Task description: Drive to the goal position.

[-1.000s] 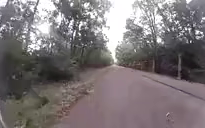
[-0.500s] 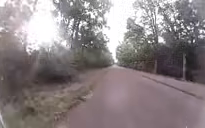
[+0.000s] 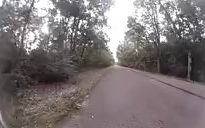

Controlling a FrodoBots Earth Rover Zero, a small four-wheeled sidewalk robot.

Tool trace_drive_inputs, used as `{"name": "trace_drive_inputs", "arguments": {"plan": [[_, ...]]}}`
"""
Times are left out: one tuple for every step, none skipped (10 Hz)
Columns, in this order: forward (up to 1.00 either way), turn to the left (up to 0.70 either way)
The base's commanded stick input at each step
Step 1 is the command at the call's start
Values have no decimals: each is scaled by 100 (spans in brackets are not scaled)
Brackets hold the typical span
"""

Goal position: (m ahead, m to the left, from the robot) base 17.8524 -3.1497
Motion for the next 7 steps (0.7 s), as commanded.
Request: {"name": "trace_drive_inputs", "arguments": {"plan": [[70,0],[70,0],[70,0],[70,0],[70,0],[70,0],[70,0]]}}
